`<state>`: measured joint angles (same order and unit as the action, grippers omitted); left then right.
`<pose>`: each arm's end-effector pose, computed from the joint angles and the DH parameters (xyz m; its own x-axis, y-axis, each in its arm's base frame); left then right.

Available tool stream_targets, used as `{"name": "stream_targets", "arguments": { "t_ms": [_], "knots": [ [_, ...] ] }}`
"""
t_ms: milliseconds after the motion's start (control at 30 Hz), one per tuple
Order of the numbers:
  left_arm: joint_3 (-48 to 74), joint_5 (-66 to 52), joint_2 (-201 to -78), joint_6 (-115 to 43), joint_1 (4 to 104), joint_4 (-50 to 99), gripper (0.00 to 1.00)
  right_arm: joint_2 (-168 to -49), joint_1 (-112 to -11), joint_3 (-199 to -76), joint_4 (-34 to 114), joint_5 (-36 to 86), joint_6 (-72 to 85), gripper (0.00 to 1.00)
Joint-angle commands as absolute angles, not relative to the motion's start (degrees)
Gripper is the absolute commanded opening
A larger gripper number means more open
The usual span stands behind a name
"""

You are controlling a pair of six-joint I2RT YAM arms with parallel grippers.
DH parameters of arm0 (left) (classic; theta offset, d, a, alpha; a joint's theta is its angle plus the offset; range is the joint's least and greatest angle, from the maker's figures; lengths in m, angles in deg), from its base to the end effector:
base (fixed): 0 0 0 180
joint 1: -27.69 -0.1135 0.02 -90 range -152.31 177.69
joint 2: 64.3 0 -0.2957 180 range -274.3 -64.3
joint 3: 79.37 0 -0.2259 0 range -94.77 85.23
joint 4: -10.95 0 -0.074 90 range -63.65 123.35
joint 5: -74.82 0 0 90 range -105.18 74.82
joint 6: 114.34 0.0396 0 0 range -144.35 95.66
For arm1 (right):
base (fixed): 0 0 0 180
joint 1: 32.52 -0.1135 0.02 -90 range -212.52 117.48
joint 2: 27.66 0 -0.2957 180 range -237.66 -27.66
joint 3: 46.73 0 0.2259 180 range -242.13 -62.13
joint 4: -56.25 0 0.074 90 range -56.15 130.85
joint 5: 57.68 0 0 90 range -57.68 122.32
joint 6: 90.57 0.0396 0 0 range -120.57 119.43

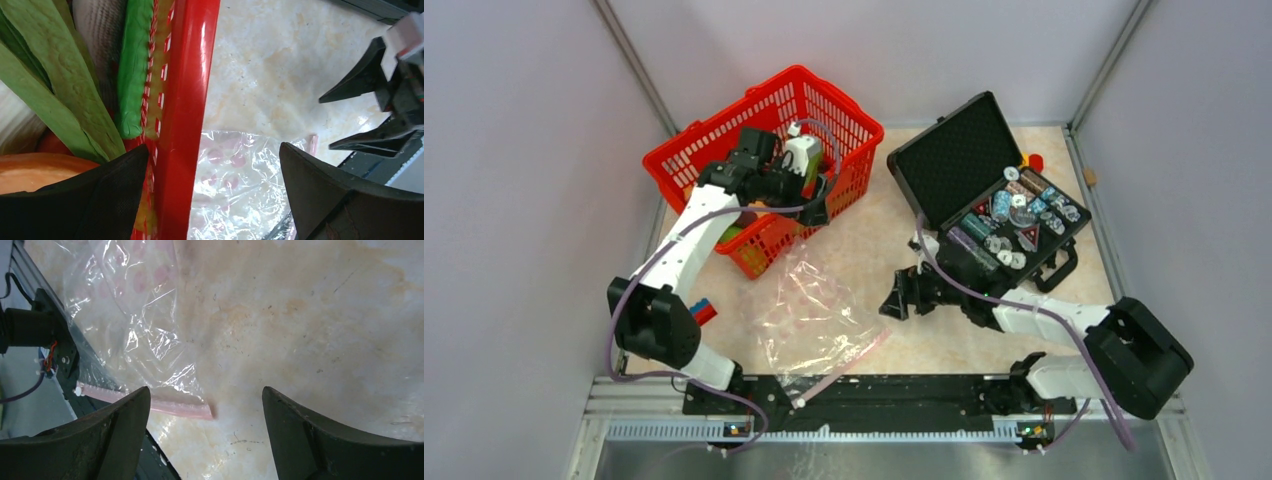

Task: Place the food in the zip-top bag and seal the zipper
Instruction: Move the bin to the center of the board.

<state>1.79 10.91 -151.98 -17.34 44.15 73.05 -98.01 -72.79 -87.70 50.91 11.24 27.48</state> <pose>0.2815 -0.1013 0.3676 -0.6757 0.3138 -0.6671 0.6071 0.7501 -0.2621 0.1500 0.1457 0.2180 -0.7732 -0.0800 -0.6291 -0.5270 0.6328 0.5673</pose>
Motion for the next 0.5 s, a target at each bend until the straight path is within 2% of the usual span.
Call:
{"name": "stream_targets", "arguments": {
  "t_ms": [0, 233, 467],
  "knots": [
    [2.47, 7.77, -150.38, -24.16, 45.79, 73.78, 0.99, -102.83, -76.29, -90.73, 55.46, 13.65, 25.47, 0.80],
    [5.42, -5.99, -138.77, -25.69, 45.75, 67.03, 0.99, -116.56, -80.64, -98.17, 61.13, 11.41, 24.51, 0.68],
    [12.42, -12.77, -123.05, -27.07, 45.70, 58.20, 0.99, -123.24, -81.52, -102.03, 62.04, 13.50, 25.58, 0.44]
  ]
}}
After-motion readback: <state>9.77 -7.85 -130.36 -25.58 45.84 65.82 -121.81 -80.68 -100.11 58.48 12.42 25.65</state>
